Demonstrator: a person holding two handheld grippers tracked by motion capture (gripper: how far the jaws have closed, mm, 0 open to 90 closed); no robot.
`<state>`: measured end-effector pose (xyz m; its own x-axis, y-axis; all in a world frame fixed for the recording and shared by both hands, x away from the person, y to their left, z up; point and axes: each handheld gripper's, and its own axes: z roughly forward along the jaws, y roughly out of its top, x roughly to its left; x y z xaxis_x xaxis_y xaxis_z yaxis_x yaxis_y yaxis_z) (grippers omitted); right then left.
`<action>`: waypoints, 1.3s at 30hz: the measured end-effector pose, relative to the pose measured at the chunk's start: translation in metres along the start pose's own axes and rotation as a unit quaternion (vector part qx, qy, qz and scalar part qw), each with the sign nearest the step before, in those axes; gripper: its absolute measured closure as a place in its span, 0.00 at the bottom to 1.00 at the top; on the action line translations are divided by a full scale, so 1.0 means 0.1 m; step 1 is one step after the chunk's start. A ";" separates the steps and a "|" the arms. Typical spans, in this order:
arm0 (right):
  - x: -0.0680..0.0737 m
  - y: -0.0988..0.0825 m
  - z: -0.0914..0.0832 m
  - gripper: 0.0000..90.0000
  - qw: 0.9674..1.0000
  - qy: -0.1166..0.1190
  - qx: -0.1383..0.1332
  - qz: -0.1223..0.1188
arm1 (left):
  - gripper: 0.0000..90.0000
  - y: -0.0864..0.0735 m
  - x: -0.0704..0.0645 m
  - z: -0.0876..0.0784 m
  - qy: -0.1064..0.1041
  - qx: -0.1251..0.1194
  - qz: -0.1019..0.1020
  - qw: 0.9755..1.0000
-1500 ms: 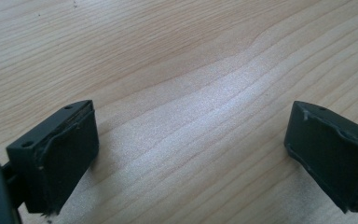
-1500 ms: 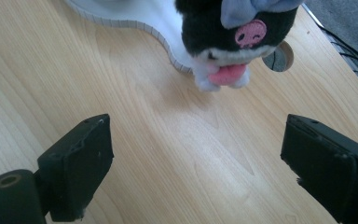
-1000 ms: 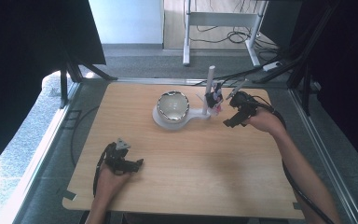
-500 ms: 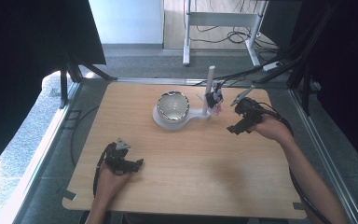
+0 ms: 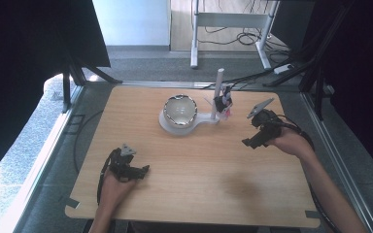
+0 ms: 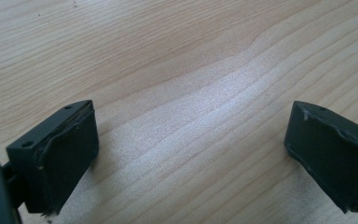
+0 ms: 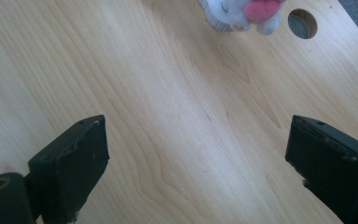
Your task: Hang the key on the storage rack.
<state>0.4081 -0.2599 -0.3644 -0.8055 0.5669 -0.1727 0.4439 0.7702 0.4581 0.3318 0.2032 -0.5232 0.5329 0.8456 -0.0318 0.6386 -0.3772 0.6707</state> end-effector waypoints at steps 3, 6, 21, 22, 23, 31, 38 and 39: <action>0.03 -0.06 -0.02 0.06 1.000 -0.001 -0.001 0.000 | 0.03 0.00 0.00 0.00 0.000 0.000 0.000 1.000; 0.06 -0.12 -0.06 0.05 1.000 -0.001 -0.005 0.000 | 0.03 0.00 0.00 0.00 0.000 0.000 0.000 1.000; 0.19 -0.55 -0.06 0.05 0.999 -0.002 -0.021 0.027 | 0.03 0.00 0.00 0.00 0.000 0.001 0.000 1.000; 0.20 -0.57 -0.05 0.05 0.999 -0.002 -0.022 0.029 | 0.03 0.00 0.00 0.00 0.000 0.001 0.000 1.000; 0.23 -0.62 -0.04 0.05 0.999 -0.004 -0.023 0.033 | 0.03 0.00 0.00 0.00 0.000 0.001 0.000 1.000; 0.35 -0.79 0.08 0.05 0.998 -0.015 -0.037 0.043 | 0.03 0.00 0.00 0.00 0.000 0.001 0.000 1.000; 0.46 -0.90 0.22 0.06 0.997 -0.016 -0.052 0.057 | 0.03 0.00 0.00 0.00 0.000 0.001 0.000 1.000; 0.47 -0.92 0.23 0.06 0.997 -0.016 -0.053 0.058 | 0.03 0.00 0.00 0.00 0.000 0.001 0.000 1.000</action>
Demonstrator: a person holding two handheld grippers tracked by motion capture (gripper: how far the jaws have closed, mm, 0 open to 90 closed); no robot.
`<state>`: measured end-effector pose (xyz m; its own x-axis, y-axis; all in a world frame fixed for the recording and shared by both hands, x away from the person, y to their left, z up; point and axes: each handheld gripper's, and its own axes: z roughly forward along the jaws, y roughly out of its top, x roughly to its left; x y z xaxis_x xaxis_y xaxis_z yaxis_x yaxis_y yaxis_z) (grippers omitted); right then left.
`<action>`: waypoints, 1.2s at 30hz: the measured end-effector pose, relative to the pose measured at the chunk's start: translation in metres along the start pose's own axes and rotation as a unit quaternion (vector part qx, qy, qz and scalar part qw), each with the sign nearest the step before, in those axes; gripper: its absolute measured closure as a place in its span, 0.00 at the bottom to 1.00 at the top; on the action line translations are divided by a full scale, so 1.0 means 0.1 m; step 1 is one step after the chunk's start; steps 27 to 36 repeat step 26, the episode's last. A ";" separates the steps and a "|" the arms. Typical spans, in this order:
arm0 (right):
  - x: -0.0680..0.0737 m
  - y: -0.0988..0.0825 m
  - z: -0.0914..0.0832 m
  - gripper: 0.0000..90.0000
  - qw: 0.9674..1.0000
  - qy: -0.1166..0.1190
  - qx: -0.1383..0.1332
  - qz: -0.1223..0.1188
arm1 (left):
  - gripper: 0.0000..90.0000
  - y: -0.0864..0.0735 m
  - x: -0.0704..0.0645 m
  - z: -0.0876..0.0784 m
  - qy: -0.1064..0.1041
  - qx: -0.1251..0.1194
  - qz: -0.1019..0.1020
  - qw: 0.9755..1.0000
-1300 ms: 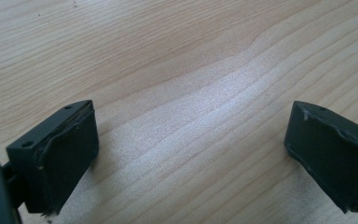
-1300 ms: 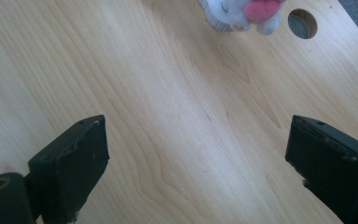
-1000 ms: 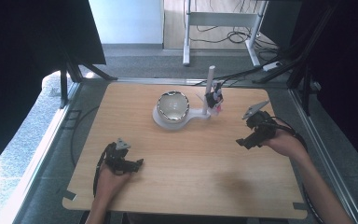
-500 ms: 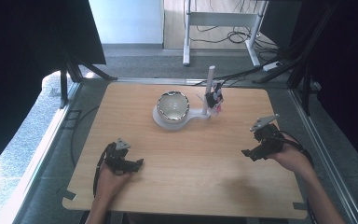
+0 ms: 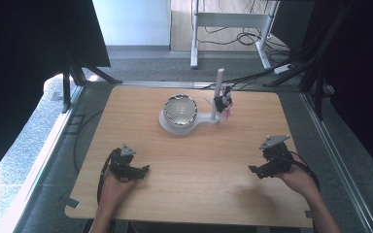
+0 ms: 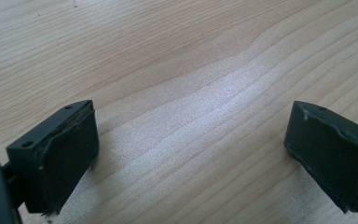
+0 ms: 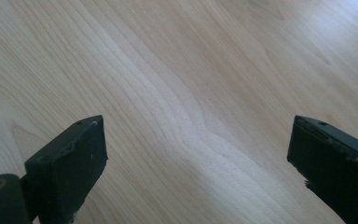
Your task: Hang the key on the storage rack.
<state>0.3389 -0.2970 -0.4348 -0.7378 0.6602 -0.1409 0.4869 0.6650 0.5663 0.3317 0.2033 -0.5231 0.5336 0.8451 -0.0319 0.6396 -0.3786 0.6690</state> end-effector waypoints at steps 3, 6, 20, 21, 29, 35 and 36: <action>0.04 -0.08 0.07 0.06 1.000 0.001 -0.011 0.012 | 0.03 0.00 0.00 0.00 0.000 -0.001 -0.001 1.000; 0.09 -0.16 0.15 0.06 0.999 0.002 -0.027 0.026 | 0.03 0.00 0.00 0.00 0.000 0.000 0.000 1.000; 0.28 -0.58 0.59 0.03 0.991 0.008 -0.081 0.105 | 0.03 0.00 0.00 0.00 0.000 -0.001 0.000 1.000; 0.30 -0.58 0.59 0.02 0.991 -0.002 -0.081 0.105 | 0.03 0.00 0.00 0.00 0.000 -0.001 0.000 1.000; 0.30 -0.57 0.61 0.00 0.991 -0.001 -0.075 0.114 | 0.03 0.00 0.00 0.00 0.000 -0.001 -0.001 1.000; 0.30 -0.57 0.61 0.00 0.991 -0.001 -0.075 0.114 | 0.03 0.00 0.00 0.00 0.000 -0.001 -0.001 1.000; 0.30 -0.57 0.61 0.00 0.991 -0.001 -0.075 0.114 | 0.03 0.00 0.00 0.00 0.000 -0.001 -0.001 1.000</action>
